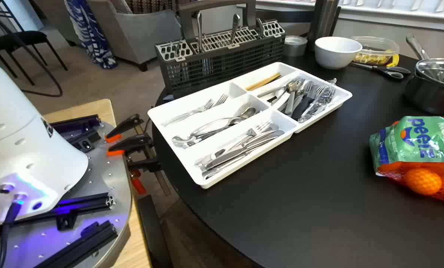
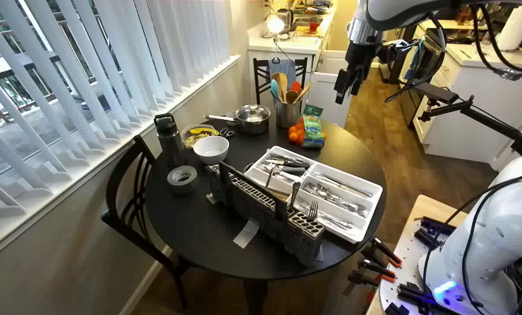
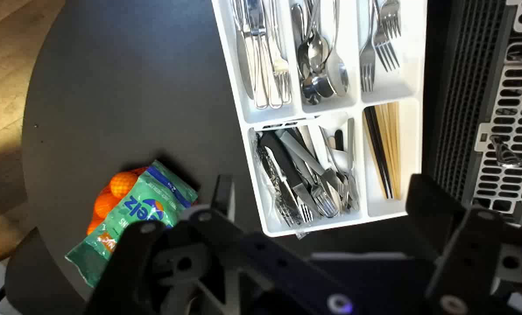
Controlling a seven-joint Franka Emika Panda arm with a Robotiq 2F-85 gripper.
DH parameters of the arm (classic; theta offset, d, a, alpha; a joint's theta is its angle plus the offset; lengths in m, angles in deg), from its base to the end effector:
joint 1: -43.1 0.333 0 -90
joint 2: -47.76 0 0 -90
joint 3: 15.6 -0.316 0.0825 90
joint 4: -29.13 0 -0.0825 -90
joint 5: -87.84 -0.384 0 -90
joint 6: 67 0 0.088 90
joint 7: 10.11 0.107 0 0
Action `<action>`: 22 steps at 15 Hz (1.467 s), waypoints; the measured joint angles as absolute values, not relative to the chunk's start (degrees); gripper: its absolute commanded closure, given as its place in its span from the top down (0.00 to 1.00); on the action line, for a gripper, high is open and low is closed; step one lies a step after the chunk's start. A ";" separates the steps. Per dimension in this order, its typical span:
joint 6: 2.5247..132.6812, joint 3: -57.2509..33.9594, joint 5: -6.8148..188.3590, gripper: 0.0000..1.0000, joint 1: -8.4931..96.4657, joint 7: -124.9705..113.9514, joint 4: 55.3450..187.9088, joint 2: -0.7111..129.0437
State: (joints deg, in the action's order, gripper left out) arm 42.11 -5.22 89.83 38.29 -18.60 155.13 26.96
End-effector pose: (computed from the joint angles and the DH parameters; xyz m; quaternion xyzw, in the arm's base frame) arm 0.4350 -0.1285 0.5329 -0.9982 0.0485 -0.0340 0.0088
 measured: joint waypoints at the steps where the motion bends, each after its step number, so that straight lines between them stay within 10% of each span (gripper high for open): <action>1: 42.11 -5.22 89.83 1.00 38.29 -18.60 155.13 26.96; 22: 39.58 -8.49 89.38 1.00 47.78 -44.09 159.46 27.15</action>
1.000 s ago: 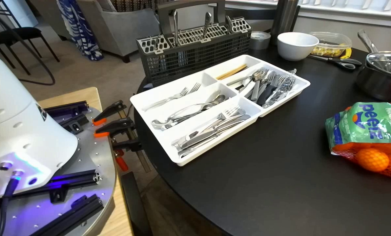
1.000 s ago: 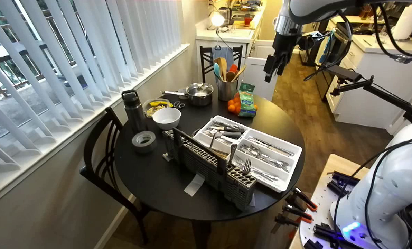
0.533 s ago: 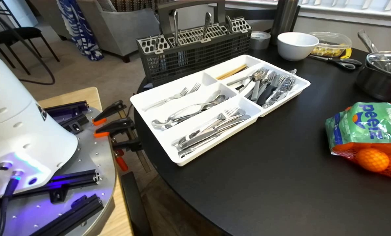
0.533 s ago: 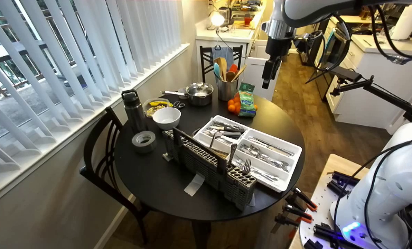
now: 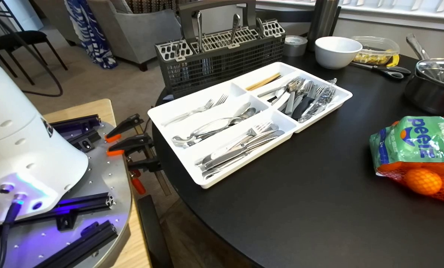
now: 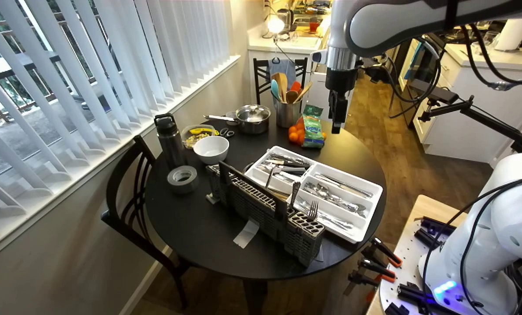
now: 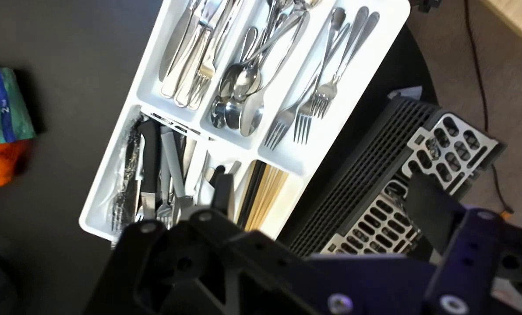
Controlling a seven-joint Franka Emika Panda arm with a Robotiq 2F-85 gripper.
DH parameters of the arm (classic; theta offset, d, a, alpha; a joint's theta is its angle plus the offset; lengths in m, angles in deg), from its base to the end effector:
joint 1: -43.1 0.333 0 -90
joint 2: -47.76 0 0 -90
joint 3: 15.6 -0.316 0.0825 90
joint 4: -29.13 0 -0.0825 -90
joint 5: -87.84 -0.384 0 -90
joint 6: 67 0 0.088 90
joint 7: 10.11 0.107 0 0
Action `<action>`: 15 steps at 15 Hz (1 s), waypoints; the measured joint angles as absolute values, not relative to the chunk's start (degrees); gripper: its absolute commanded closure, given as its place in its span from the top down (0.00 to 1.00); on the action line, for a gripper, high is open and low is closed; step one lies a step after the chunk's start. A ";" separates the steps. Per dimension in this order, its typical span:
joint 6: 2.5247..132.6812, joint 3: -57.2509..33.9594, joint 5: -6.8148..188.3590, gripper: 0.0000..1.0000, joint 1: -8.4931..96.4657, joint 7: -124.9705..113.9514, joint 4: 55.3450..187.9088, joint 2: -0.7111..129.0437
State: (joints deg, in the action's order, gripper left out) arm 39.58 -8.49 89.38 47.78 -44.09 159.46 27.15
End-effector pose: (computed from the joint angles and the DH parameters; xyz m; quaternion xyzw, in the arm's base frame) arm 0.4372 -0.0242 0.4929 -0.9595 -0.2802 0.0244 0.0174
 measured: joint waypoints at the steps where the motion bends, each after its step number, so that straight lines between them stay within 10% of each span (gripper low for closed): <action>1: 39.58 -8.90 89.76 1.00 47.98 -45.07 159.89 27.16; 15: 40.88 -14.65 89.48 1.00 53.35 -45.99 165.67 30.86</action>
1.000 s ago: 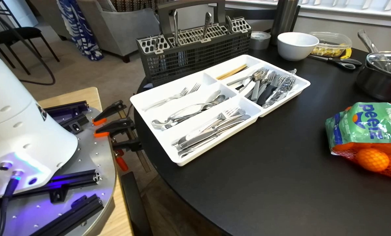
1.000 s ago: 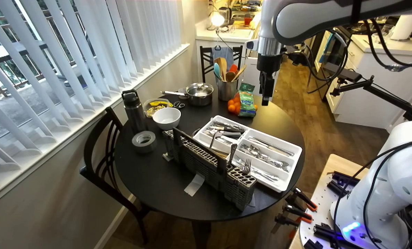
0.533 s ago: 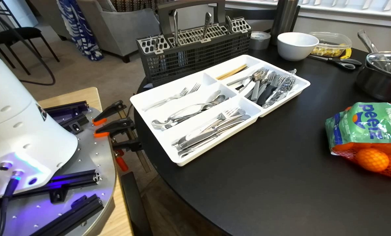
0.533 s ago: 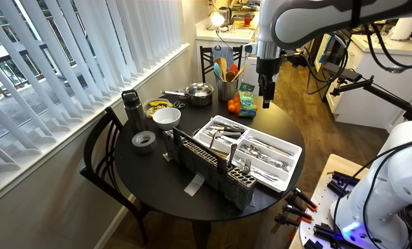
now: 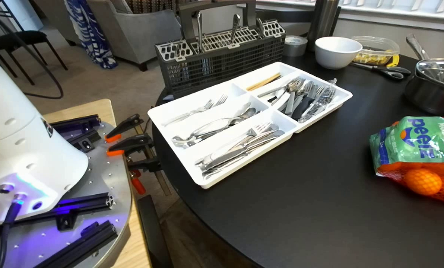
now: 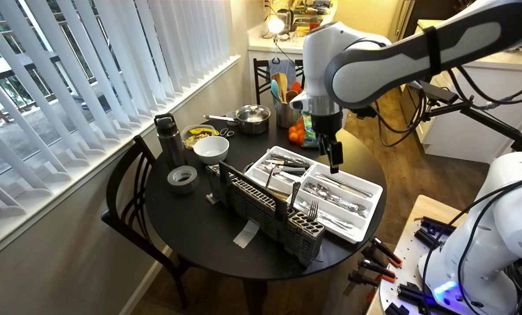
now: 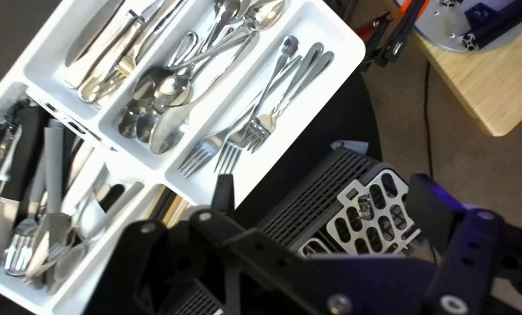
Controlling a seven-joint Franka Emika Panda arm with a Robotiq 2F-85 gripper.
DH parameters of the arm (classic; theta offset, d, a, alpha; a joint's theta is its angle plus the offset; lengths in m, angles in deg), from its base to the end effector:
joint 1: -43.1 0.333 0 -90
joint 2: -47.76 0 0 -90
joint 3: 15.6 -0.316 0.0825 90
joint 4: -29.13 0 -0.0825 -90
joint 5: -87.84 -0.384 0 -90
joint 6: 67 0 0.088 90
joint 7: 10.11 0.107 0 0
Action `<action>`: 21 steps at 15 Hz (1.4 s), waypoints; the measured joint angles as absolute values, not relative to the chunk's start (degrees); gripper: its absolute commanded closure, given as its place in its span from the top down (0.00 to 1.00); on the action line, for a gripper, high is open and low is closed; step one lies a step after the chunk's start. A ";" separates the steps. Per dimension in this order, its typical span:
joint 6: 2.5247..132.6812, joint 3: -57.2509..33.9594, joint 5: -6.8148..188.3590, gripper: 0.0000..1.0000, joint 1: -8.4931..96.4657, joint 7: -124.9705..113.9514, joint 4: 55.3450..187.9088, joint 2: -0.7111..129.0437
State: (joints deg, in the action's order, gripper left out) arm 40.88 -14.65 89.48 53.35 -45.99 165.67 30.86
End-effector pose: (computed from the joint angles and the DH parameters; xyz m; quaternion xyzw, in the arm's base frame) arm 0.4208 0.0666 0.4184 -0.9159 -0.3880 0.1022 0.0131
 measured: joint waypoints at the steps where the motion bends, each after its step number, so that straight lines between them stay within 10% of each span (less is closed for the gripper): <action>1: 41.67 -15.66 89.48 1.00 54.12 -45.99 165.78 31.96; 21: 62.05 -17.80 79.85 1.00 55.49 -49.37 171.30 34.50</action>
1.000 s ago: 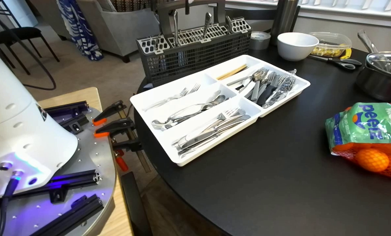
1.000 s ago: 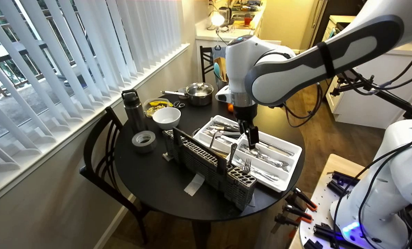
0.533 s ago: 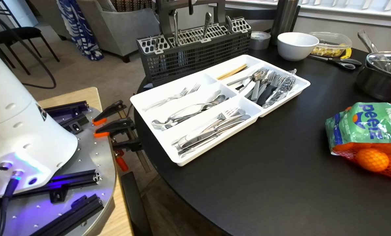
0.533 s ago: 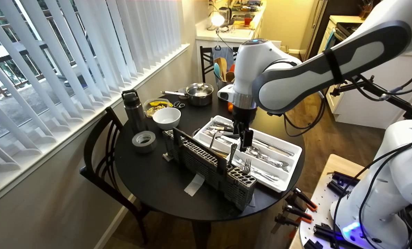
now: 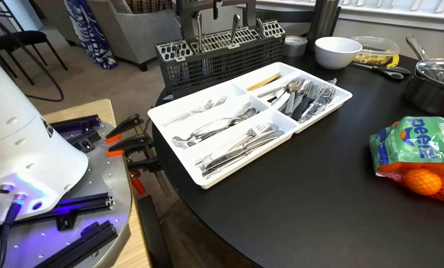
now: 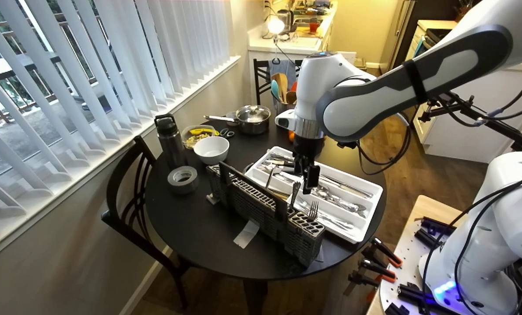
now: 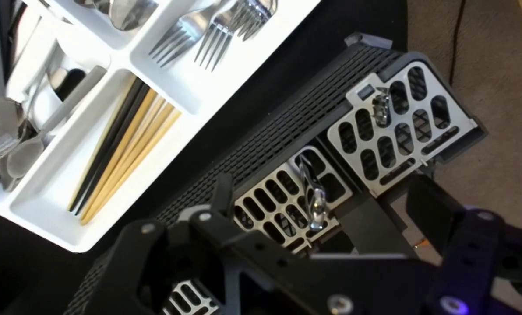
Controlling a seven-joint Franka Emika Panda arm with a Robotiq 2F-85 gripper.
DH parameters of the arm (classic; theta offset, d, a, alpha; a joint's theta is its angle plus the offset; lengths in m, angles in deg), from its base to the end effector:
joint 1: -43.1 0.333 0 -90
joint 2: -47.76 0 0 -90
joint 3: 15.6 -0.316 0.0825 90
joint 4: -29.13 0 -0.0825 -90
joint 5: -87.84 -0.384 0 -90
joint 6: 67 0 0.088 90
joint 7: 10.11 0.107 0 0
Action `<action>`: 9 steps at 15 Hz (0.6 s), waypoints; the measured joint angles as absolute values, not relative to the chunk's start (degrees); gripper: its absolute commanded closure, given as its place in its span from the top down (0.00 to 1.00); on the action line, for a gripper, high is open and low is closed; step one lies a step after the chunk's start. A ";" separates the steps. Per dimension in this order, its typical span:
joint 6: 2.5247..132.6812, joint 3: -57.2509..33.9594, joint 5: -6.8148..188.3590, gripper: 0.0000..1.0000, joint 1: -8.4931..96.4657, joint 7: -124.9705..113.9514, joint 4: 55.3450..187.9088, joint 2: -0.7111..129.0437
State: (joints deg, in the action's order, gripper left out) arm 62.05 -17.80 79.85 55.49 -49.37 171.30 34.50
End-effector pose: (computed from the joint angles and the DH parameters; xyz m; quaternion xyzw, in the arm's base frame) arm 0.4315 0.1162 0.3758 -0.9097 -0.4123 -0.0120 0.0483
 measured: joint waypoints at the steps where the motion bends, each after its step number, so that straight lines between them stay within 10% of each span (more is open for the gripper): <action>1: 62.01 -17.41 77.50 1.00 55.56 -51.31 171.26 34.78; 8: 62.07 -16.83 72.22 1.00 55.55 -54.91 171.24 35.52; 9: 62.28 -16.88 72.22 0.75 55.54 -54.91 171.24 35.52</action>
